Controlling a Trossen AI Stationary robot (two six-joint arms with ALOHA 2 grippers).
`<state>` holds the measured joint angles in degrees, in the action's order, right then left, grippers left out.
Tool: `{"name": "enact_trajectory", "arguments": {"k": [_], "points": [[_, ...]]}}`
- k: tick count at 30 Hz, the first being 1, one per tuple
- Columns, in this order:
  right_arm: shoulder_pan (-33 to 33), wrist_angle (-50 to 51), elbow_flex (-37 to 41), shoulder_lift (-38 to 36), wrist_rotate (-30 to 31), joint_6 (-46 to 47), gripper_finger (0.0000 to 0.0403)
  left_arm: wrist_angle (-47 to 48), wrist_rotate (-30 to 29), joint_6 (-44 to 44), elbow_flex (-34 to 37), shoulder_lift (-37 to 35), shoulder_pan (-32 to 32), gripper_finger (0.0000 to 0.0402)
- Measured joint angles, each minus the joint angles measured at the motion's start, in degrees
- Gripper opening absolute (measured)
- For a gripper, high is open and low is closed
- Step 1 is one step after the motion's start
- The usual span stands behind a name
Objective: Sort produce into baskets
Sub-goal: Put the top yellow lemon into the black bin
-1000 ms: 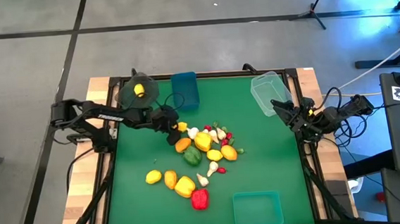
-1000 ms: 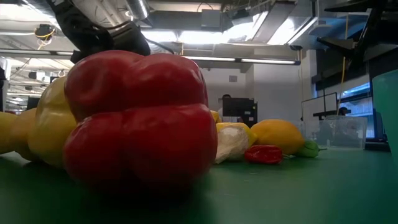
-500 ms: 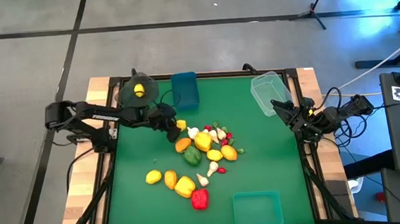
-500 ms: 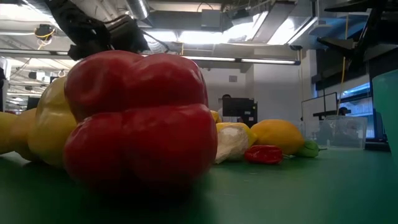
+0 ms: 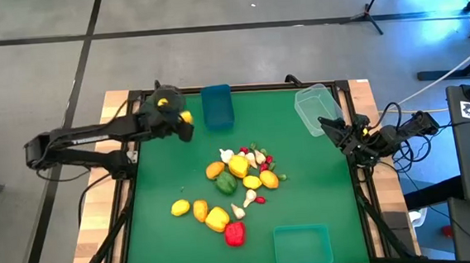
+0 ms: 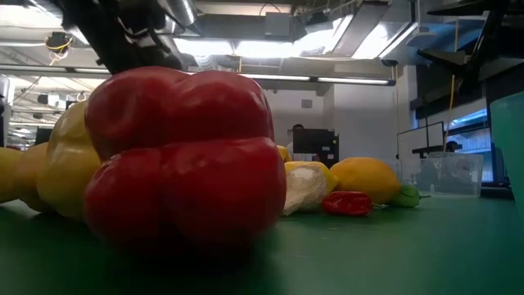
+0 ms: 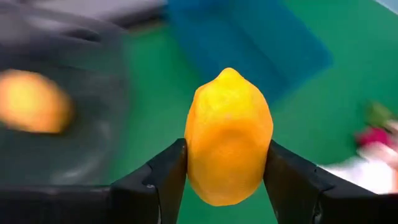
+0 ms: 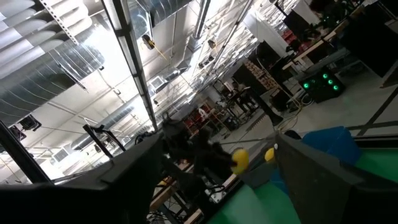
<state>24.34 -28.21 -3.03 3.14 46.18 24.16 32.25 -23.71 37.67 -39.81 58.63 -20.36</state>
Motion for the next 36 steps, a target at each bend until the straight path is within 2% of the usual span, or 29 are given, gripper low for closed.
{"name": "enact_trajectory", "arguments": {"k": [2, 9, 15, 18, 21, 28, 36], "points": [[0.00, 0.00, 0.00, 0.00, 0.85, 0.00, 0.0303, 1.14, -3.30, 0.10, -0.43, -1.05, -1.97, 0.0186], [0.02, 0.04, 0.00, 0.00, 1.26, 0.00, 0.0303, 2.34, -5.62, -1.29, -0.41, 1.09, -10.50, 0.0186], [0.02, 0.02, 0.00, 0.00, 1.26, 0.00, 0.0303, 1.17, -5.90, -4.27, -0.41, 5.18, -16.54, 0.0186], [0.02, 0.02, 0.00, 0.00, 1.31, 0.00, 0.0303, -0.94, -4.25, -6.04, -0.41, 7.59, -18.51, 0.0185], [0.02, -0.13, 0.00, 0.00, 1.31, 0.00, 0.0303, -4.31, -1.85, -7.13, -0.41, 9.69, -19.60, 0.0185], [0.02, -0.33, 0.00, 0.00, 1.32, 0.00, 0.0303, -5.32, -0.99, -6.77, -0.41, 13.05, -21.09, 0.0191], [0.01, -0.33, 0.00, 0.00, 1.35, 0.00, 0.0303, -5.96, 0.27, -7.17, -0.41, 13.44, -21.04, 0.0234]]}}
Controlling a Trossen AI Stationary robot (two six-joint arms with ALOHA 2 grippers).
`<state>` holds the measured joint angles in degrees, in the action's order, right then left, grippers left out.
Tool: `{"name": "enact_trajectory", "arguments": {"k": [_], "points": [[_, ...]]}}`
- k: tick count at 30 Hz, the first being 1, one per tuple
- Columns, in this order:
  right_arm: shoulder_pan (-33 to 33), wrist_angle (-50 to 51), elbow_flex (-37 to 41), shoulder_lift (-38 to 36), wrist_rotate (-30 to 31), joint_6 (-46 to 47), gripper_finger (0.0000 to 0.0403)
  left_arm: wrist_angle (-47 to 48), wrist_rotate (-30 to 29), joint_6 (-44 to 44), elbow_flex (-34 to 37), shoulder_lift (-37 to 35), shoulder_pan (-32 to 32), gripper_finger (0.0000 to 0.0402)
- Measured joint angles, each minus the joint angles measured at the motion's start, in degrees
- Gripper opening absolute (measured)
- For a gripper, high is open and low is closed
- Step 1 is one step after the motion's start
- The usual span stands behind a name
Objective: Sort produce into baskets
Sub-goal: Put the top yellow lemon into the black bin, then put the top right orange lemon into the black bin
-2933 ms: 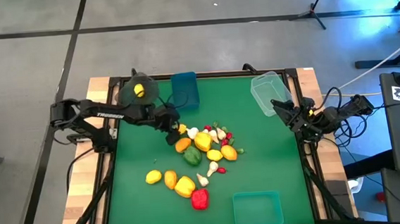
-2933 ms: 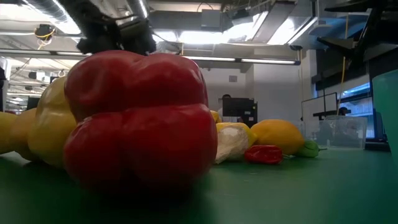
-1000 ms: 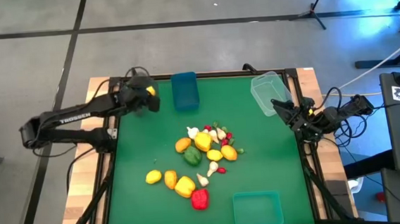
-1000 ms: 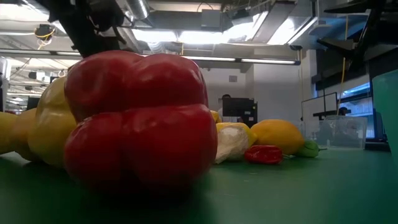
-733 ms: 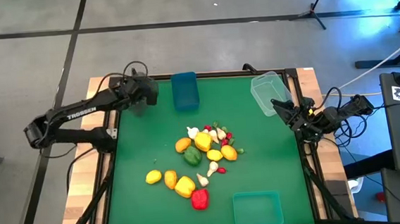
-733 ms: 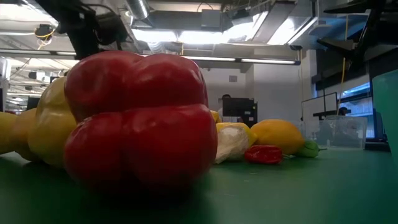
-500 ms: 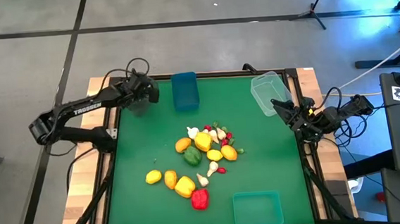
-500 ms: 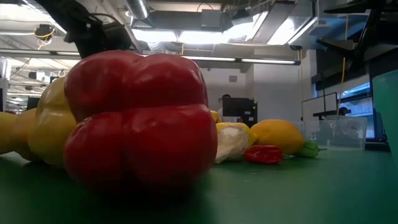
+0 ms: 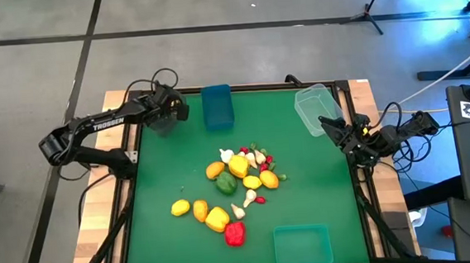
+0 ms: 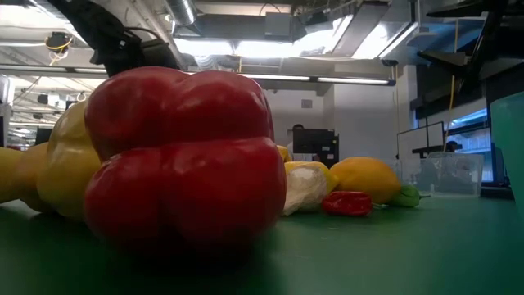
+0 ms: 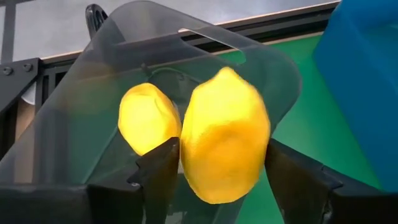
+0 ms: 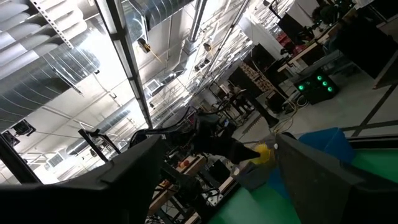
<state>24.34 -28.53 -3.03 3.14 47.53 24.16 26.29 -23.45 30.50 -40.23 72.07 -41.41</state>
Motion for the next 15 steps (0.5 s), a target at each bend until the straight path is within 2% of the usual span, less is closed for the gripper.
{"name": "enact_trajectory", "arguments": {"k": [7, 15], "points": [[-0.01, 0.00, 0.00, 0.00, 0.02, 0.00, 0.0303, 0.04, 0.50, 0.04, 0.00, -0.20, 0.08, 0.0271], [-0.01, -0.02, 0.00, 0.00, 0.02, 0.00, 0.0303, 0.40, 5.28, -4.68, -2.90, -5.11, 1.16, 0.0270]]}}
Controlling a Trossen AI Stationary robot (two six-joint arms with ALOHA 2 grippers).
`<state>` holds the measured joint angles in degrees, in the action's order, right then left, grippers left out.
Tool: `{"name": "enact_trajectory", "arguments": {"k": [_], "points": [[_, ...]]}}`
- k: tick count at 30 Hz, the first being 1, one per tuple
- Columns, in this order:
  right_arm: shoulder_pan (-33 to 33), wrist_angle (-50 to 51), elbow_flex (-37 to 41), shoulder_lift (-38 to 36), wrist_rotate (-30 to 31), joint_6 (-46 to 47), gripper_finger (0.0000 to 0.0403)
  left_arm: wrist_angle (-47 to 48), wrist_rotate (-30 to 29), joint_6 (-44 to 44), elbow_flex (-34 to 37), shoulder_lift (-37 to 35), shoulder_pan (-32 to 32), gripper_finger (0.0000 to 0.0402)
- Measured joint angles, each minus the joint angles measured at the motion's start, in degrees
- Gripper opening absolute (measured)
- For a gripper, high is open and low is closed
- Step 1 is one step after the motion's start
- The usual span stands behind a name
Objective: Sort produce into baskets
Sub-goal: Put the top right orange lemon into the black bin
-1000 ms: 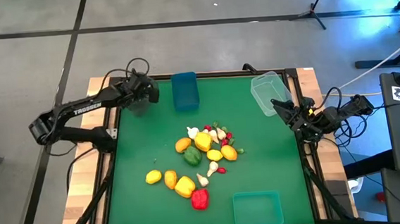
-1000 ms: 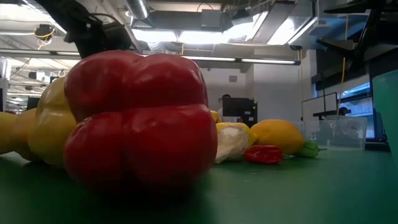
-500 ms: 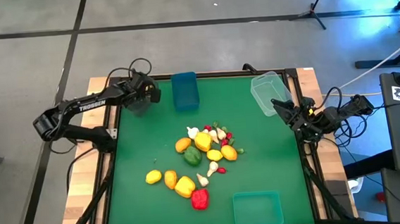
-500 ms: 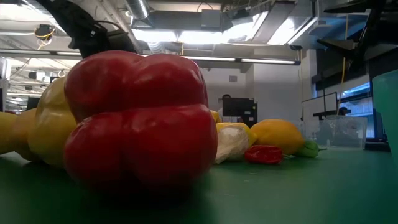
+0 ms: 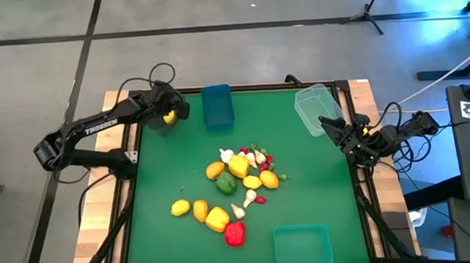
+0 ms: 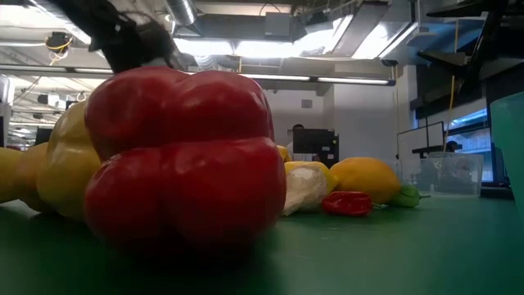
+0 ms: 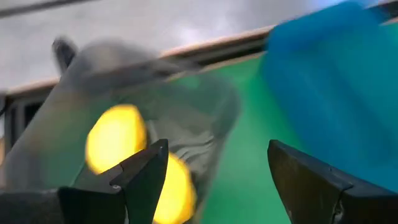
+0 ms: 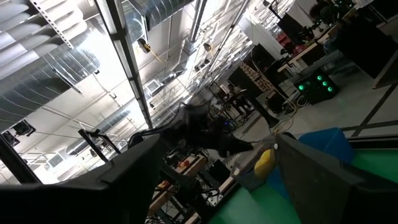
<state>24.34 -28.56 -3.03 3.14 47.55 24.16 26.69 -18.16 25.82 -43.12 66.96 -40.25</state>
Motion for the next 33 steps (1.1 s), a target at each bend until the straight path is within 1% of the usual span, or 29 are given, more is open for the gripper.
{"name": "enact_trajectory", "arguments": {"k": [4, 8, 10, 12, 14, 16, 18, 20, 24, 26, 30, 33], "points": [[0.01, 0.00, 0.00, 0.00, 0.00, 0.00, 0.0303, 0.05, 3.93, -3.62, -3.37, -3.26, 2.68, 0.0271], [0.01, 0.02, 0.00, 0.00, 0.00, 0.00, 0.0303, -1.00, 12.21, -6.75, -5.98, -5.56, 7.41, 0.0266], [0.00, 0.02, 0.00, 0.00, 0.00, 0.00, 0.0303, -2.16, 16.75, -6.58, -6.44, -5.99, 10.57, 0.0266], [0.01, 0.04, 0.00, 0.00, 0.00, 0.00, 0.0303, -3.30, 19.96, -5.21, -6.48, -6.05, 14.12, 0.0265], [0.00, 0.02, 0.00, 0.00, 0.00, 0.00, 0.0303, -3.21, 21.68, -4.13, -6.48, -5.95, 18.33, 0.0265], [0.00, 0.02, 0.00, 0.00, 0.00, 0.00, 0.0303, -2.59, 22.01, -3.46, -6.48, -5.69, 22.95, 0.0265], [0.00, 0.00, 0.00, 0.00, 0.00, 0.00, 0.0303, -1.55, 20.95, -1.62, -6.48, -5.52, 27.31, 0.0265], [0.01, 0.02, 0.00, 0.00, 0.18, 0.00, 0.0303, -1.63, 18.40, 0.85, -6.50, -4.98, 31.45, 0.0265], [0.01, 0.07, 0.00, 0.01, 1.08, 0.00, 0.0303, -0.84, 10.76, 2.59, -6.50, -3.61, 38.17, 0.0265], [0.00, 0.12, 0.00, 0.00, 1.42, 0.00, 0.0303, 0.18, 7.21, 4.20, -6.50, -2.11, 40.43, 0.0265], [0.00, 0.42, 0.00, 0.00, 1.51, 0.00, 0.0303, -0.30, 3.14, 6.03, -6.50, 2.29, 44.19, 0.0265], [0.01, 0.43, 0.00, 0.00, 1.51, 0.00, 0.0303, -0.34, -0.27, 6.98, -6.50, 6.47, 45.77, 0.0265]]}}
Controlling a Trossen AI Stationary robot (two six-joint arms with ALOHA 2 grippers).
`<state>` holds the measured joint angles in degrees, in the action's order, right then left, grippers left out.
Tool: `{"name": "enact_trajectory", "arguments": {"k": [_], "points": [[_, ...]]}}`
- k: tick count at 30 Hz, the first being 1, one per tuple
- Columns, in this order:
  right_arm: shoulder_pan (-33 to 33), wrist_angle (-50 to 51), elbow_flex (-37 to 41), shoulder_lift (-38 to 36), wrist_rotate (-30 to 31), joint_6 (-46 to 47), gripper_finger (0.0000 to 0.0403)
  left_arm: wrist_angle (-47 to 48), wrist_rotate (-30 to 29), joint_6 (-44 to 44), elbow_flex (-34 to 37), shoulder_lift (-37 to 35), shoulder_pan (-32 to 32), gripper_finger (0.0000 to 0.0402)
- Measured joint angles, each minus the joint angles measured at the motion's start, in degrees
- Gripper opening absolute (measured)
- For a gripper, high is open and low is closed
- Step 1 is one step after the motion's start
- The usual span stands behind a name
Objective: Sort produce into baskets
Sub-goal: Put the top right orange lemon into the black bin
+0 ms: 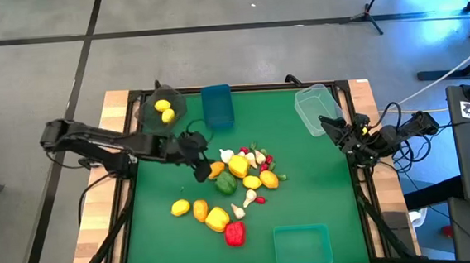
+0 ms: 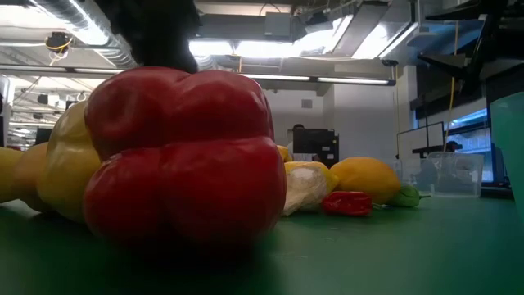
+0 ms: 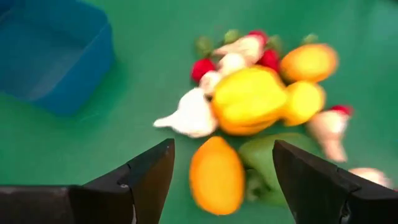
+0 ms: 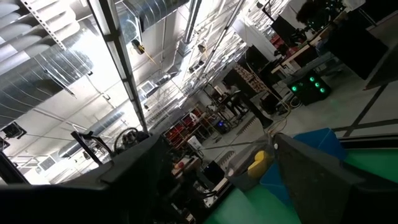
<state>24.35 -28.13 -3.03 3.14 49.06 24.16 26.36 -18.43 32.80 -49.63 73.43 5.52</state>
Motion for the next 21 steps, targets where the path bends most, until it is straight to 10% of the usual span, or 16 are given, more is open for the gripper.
{"name": "enact_trajectory", "arguments": {"k": [21], "points": [[0.01, 0.32, 0.00, 0.00, -0.02, 1.29, 0.0303, -0.36, -3.33, 7.11, -0.13, 12.52, -0.17, 0.0265]]}}
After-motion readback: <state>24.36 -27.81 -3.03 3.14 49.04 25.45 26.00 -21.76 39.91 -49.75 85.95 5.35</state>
